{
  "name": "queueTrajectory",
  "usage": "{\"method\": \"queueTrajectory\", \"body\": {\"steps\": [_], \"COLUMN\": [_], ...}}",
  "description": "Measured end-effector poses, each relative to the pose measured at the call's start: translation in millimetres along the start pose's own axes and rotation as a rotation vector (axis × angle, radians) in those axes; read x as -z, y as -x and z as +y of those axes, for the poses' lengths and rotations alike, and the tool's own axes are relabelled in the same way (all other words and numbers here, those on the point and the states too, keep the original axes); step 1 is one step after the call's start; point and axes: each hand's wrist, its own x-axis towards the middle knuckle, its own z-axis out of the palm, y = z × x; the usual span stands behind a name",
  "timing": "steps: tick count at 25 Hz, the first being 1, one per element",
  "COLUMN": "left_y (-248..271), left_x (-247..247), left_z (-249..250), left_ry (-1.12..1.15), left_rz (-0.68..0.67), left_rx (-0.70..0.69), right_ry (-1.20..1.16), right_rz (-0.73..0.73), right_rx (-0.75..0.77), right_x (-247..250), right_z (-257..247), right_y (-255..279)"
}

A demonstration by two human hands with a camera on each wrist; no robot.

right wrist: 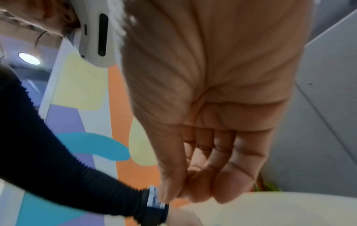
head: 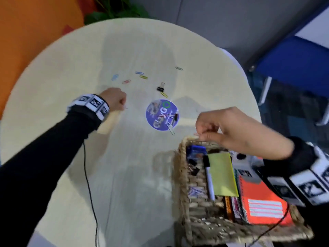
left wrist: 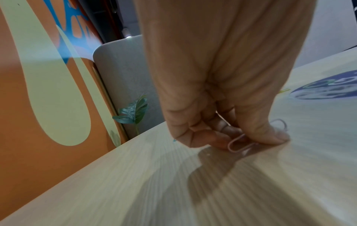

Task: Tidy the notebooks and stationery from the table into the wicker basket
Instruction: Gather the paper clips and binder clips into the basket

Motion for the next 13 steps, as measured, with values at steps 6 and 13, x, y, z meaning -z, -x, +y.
{"method": "queueTrajectory", "body": {"steps": [6,13], "left_y": [28.4,128.4], "left_x": [15.5,46.7], "left_z": [26.7,118.6], "left_ry": [0.017,0.279], "left_rz": [0.059,0.413], "left_rx": [0.034,-0.198], "right_ry": [0.100,0.406], "right_rz": [-0.168,-0.315], "right_rx": [-0.156,-0.259], "right_x": [-102.5,-159.4], "right_z": [31.0,44.4], "right_y": [62.5,47.2]}}
